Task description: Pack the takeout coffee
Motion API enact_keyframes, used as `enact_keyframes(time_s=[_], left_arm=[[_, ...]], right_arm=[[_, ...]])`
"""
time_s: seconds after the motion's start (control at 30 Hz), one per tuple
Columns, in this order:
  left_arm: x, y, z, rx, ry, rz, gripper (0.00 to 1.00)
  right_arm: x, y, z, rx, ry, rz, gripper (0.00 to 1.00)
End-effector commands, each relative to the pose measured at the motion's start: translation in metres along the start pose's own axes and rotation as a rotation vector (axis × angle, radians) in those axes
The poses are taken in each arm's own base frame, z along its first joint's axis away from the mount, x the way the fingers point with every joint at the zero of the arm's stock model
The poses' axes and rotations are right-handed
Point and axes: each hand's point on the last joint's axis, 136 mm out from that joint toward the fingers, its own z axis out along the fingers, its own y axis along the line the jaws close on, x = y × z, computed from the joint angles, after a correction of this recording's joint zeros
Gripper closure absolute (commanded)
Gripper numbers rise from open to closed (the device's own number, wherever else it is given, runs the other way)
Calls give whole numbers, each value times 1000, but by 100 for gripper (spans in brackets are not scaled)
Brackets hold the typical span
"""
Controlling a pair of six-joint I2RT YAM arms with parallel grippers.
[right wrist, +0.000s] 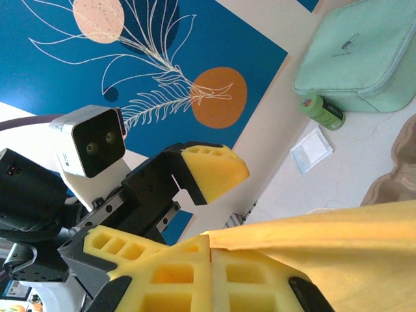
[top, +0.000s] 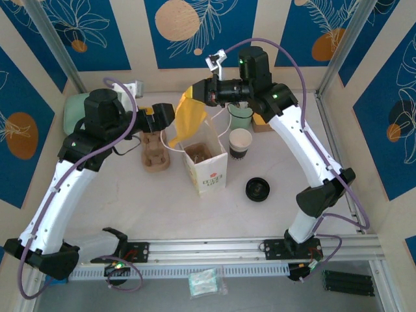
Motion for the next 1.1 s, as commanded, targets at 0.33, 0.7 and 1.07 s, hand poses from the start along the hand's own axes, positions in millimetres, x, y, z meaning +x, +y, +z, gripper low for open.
enact_keyframes(time_s=[0.33, 0.7, 1.07], left_arm=[[27, -46, 27, 127, 91, 39, 1], [41, -52, 37, 116, 118, 56, 1], [44, -31, 21, 12, 65, 29, 1]], right_arm=[[-2, 13, -24, -47, -9, -26, 100], [9, -1, -27, -34, 12, 7, 100], [36, 12, -19, -58, 67, 5, 100]])
